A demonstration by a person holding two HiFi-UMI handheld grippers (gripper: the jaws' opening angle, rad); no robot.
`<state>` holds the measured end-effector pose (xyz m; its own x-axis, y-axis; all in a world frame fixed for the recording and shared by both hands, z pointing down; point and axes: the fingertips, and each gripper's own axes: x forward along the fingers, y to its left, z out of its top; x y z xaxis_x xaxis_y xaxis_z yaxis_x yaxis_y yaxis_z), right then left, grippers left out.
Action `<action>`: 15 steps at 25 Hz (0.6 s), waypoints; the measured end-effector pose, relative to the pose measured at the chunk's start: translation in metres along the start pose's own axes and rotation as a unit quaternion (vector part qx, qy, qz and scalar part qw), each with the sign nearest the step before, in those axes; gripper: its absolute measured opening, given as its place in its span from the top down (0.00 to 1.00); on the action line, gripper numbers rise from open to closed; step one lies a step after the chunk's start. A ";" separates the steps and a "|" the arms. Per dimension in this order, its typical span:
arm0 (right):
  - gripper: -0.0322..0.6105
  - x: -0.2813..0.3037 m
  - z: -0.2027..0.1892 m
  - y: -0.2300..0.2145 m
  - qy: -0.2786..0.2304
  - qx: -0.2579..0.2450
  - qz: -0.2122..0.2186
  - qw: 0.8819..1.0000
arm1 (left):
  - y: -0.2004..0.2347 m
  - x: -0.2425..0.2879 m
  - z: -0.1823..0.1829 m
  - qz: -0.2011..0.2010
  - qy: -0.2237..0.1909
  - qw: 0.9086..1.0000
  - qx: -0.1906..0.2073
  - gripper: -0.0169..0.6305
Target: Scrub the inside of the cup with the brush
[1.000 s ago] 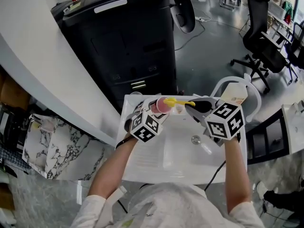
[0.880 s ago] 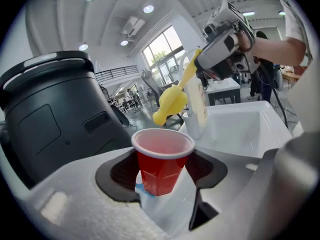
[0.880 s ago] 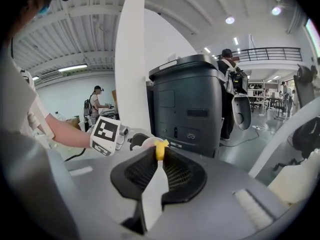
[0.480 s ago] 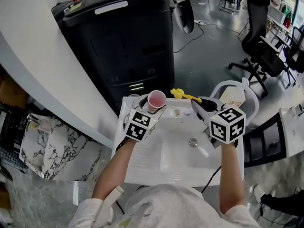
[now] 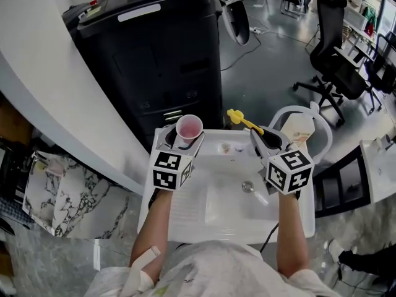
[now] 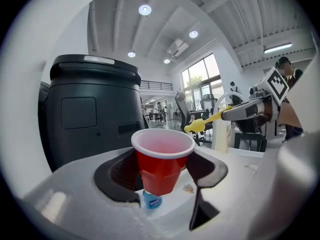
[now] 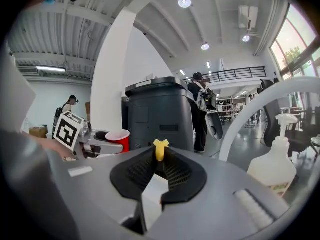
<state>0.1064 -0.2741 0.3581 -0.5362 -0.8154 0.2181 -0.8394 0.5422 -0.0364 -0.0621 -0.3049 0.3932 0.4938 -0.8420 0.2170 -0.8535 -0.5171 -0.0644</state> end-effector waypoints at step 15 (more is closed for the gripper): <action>0.90 -0.002 0.003 -0.003 -0.028 -0.020 -0.025 0.999 | 0.004 -0.007 -0.001 0.023 -0.004 1.000 0.005 0.52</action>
<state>0.1096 -0.2741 0.3546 -0.4982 -0.8514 0.1639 -0.8619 0.5069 0.0134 -0.0690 -0.3008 0.3929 0.4548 -0.8664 0.2060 -0.8740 -0.4786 -0.0834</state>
